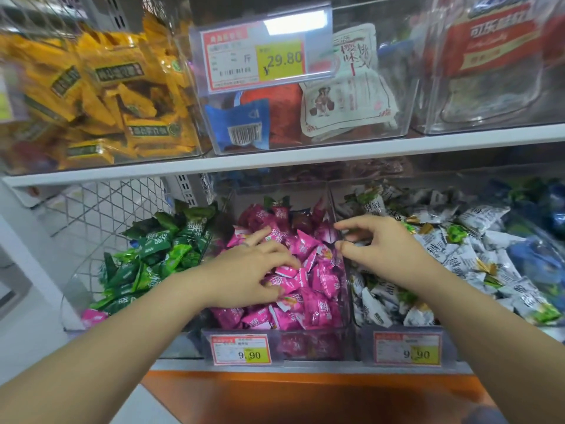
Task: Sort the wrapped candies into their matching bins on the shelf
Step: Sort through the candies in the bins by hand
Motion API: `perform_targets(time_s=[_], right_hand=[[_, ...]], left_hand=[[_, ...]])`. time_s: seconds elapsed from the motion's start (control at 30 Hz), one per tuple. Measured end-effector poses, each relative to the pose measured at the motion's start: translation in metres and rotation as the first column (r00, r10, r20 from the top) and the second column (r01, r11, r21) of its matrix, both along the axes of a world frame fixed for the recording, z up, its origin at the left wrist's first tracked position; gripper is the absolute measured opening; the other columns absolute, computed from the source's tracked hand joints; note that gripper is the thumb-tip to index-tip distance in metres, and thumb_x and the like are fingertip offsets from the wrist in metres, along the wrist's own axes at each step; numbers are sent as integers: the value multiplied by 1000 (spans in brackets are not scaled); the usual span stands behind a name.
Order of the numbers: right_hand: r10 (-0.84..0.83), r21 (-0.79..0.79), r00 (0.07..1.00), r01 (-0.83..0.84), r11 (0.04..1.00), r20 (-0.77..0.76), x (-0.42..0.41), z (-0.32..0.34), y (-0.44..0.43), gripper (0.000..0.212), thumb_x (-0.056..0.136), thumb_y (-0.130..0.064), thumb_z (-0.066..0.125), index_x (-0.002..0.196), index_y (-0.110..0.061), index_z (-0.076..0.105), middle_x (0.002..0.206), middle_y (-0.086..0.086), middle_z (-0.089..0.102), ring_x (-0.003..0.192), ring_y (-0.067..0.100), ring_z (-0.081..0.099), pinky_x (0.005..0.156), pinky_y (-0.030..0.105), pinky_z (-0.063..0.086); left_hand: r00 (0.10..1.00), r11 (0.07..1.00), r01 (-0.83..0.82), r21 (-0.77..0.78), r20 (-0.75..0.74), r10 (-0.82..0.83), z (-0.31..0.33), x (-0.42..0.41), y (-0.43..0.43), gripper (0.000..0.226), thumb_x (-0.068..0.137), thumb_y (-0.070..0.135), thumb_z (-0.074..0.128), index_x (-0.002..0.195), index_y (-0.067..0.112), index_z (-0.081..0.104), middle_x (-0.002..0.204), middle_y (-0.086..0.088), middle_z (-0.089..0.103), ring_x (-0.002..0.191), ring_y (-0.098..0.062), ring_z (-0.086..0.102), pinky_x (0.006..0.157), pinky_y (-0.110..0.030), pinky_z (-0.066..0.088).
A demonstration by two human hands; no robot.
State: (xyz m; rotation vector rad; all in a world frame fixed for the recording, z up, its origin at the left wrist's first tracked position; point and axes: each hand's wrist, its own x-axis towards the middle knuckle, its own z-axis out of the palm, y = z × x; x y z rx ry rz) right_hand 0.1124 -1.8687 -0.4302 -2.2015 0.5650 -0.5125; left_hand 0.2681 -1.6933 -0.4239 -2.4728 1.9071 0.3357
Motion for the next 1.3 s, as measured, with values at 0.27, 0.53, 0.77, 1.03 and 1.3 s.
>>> perform_targets(time_s=[0.27,0.53,0.77,1.03,1.3], right_hand=[[14,-69,1000,-16,998,-26,4,7,-3,33,82,-27,67,115,-29,64,107,-3,65,83,8,64,70,18,47],[102,-198,988,-124,972,-118,25,14,-10,35,86,-29,65,120,-22,63,127,-6,60,109,2,53,88,15,36],[120,-179,987,-138,974,-108,25,9,-19,32,85,-29,65,118,-24,65,125,-10,60,106,-1,50,89,13,33],[121,-184,987,-139,973,-104,25,8,-21,31,86,-30,64,117,-25,65,129,-9,58,105,-3,47,86,13,32],[127,-147,984,-144,979,-122,22,9,-18,30,87,-30,62,117,-27,64,134,-5,55,104,6,57,85,18,41]], left_hand=[[998,1000,-21,-1,67,21,-1,0,22,46,94,51,41,137,58,24,153,25,12,144,-4,-8,118,-42,-8],[989,947,-104,-304,-131,67,25,12,-19,39,96,34,52,135,35,48,141,13,45,117,3,41,93,-4,27],[973,970,-217,-107,-98,207,16,23,-95,42,97,36,47,137,21,47,139,-6,48,126,-25,45,96,-28,35],[961,952,-191,238,-151,231,14,25,-82,40,99,36,37,134,28,53,144,5,43,130,-16,38,104,-26,25],[983,951,-145,274,-73,171,18,17,-47,51,98,45,37,146,45,20,159,9,12,146,-18,1,118,-49,1]])
